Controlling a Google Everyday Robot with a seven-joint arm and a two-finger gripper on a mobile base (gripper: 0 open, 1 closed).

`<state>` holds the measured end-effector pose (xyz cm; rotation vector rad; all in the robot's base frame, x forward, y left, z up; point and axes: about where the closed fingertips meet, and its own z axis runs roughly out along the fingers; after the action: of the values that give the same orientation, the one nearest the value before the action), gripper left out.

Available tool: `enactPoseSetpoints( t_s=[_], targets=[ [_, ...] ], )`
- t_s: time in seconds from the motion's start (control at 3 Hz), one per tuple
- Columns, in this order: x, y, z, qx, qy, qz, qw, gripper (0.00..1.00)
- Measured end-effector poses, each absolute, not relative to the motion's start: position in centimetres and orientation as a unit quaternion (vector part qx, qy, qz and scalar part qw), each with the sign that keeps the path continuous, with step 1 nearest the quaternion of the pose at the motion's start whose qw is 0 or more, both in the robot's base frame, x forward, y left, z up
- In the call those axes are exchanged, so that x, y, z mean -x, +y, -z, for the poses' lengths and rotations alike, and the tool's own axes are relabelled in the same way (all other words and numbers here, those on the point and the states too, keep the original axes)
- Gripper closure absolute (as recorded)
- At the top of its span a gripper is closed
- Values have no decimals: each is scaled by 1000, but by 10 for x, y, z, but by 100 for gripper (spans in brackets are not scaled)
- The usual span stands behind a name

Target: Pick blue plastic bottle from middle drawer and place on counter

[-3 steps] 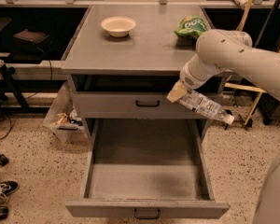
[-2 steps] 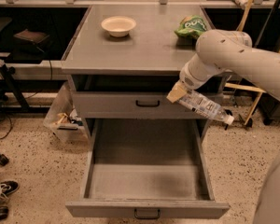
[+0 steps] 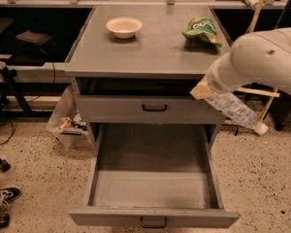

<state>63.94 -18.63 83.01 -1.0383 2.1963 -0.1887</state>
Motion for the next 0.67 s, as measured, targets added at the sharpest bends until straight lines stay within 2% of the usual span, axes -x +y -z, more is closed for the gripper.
enactPoseSetpoints(
  t_s=[0.33,0.67],
  targets=[
    [-616,-194,-874,384,835,107,380,100],
    [-642,-160,-922,420,809,96,400,100]
  ],
)
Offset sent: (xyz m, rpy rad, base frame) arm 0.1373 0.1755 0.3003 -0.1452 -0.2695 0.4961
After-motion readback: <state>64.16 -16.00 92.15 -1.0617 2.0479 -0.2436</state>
